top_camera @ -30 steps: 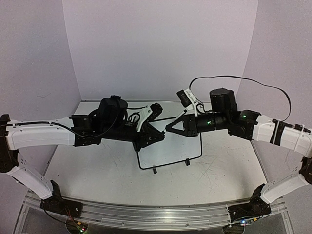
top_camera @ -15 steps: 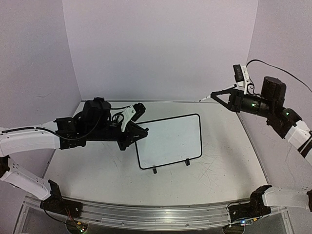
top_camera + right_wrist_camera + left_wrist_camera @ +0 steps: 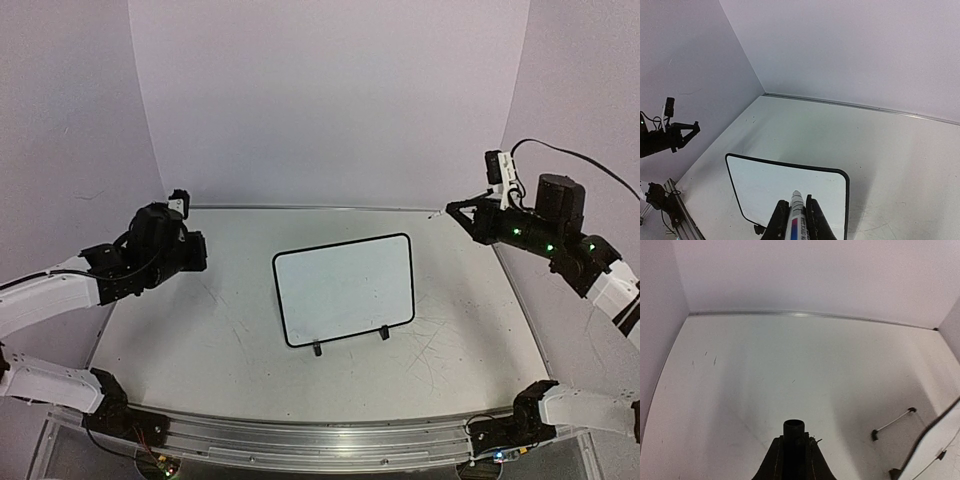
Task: Write a sentence on the whiteboard
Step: Place the pen cap at the center of the board.
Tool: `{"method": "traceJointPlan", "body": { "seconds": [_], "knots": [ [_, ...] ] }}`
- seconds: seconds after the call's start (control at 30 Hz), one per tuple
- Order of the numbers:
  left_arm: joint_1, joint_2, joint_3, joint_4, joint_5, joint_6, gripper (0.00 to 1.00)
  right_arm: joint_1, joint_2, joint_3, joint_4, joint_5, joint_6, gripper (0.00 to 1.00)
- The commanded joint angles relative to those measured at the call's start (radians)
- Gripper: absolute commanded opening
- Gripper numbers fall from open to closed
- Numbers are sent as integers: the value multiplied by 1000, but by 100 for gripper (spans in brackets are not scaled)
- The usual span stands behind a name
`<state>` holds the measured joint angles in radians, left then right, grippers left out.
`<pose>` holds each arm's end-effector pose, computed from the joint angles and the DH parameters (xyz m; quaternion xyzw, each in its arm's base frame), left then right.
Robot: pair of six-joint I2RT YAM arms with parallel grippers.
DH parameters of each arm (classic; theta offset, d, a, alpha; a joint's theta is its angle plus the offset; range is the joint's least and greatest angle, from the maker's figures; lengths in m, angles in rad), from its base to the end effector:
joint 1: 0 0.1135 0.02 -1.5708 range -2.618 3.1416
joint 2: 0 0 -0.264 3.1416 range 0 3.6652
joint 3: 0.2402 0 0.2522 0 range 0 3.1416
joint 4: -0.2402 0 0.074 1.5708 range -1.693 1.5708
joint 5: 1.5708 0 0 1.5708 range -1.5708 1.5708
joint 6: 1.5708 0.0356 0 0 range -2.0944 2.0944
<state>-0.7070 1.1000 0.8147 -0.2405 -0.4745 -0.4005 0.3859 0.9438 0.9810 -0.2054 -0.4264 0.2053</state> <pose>0.1958 -0.1459 0.2844 0.0127 0.8503 -0.0819 0.5197 0.1914 0.0937 0.3785 -0.2033 0.7314 0.3383 0.5562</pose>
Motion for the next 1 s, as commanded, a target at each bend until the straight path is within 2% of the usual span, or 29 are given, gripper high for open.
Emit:
{"method": "traceJointPlan", "body": {
  "seconds": [0.0,0.3,0.5,0.63,0.97],
  "knots": [
    [41,148,-62,-83,-3,-167,0,1,-8,6,32,33,-29,0],
    [47,452,7,-16,39,-148,0,1,-14,-17,41,28,-31,0],
    [47,543,18,42,51,-136,7,1,-21,-45,67,6,-11,0],
    [47,596,26,64,66,-131,7,2,-15,-49,75,0,-4,0],
    [47,629,17,63,66,-122,16,3,-10,-53,81,-4,6,0]
  ]
}}
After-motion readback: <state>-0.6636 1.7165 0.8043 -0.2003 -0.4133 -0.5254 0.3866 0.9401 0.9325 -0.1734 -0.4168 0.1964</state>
